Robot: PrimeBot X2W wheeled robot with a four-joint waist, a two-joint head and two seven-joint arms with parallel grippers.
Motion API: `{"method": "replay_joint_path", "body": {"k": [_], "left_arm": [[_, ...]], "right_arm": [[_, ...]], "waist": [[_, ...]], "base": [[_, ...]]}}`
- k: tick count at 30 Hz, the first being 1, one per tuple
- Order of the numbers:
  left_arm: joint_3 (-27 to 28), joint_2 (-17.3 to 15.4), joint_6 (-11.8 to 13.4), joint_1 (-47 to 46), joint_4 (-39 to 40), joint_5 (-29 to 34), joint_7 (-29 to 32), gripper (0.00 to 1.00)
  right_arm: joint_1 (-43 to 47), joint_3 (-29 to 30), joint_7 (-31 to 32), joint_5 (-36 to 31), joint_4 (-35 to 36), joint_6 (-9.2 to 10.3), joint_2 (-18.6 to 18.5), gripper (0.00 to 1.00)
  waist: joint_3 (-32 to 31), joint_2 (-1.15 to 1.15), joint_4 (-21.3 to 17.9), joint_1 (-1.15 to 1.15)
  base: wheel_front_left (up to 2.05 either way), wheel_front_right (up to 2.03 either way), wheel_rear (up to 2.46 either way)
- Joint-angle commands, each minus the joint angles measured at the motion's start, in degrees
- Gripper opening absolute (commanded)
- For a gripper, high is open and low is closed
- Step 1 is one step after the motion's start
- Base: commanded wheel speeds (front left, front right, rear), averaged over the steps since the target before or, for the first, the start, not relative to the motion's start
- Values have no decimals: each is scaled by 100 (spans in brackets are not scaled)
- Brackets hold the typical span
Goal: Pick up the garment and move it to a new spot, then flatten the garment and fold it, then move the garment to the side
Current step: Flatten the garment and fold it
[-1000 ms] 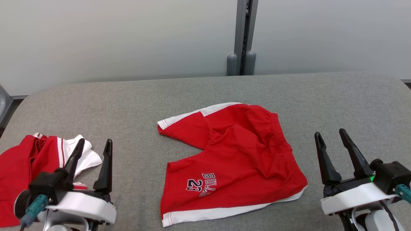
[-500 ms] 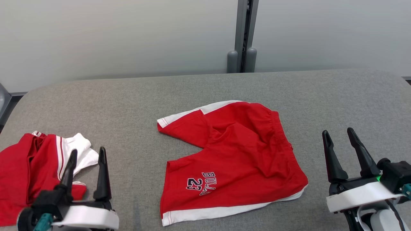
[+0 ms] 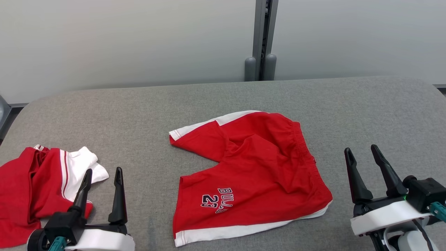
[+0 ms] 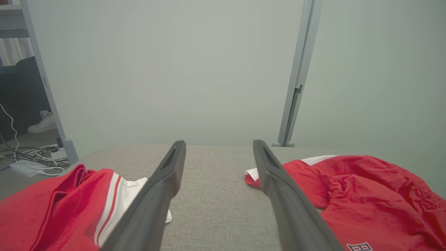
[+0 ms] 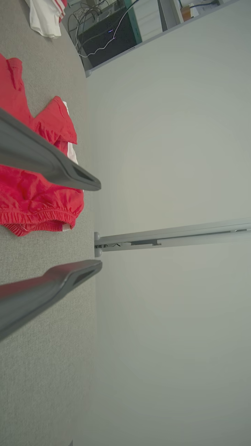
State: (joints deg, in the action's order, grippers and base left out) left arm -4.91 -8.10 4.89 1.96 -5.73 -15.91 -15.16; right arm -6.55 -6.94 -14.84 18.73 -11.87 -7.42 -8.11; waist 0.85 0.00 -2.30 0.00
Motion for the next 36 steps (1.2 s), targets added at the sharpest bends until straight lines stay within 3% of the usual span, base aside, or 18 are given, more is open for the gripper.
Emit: {"method": "replay_joint_path", "body": {"k": [1,28,33,36], "left_arm": [[60,12,-45,-5,-18,52,-14,100],[418,389,-449,-24,-233,338,-14,100],[340,431,-586,44,-476,194,4,100],[213,443,-698,23,-637,-41,318,100]], "right_arm": [[-46,7,-34,33,-1,-14,-48,100],[-53,-20,-34,70,-104,-14,-104,100],[-96,-301,-33,157,-440,-14,-311,100],[-175,-485,-3,305,-732,-14,-504,100]], "waist": [[-6,0,-5,0],[-25,0,-45,0],[-29,0,-65,0],[-25,0,-62,0]], "base": [[0,0,0],[0,0,0],[0,0,0],[0,0,0]]}}
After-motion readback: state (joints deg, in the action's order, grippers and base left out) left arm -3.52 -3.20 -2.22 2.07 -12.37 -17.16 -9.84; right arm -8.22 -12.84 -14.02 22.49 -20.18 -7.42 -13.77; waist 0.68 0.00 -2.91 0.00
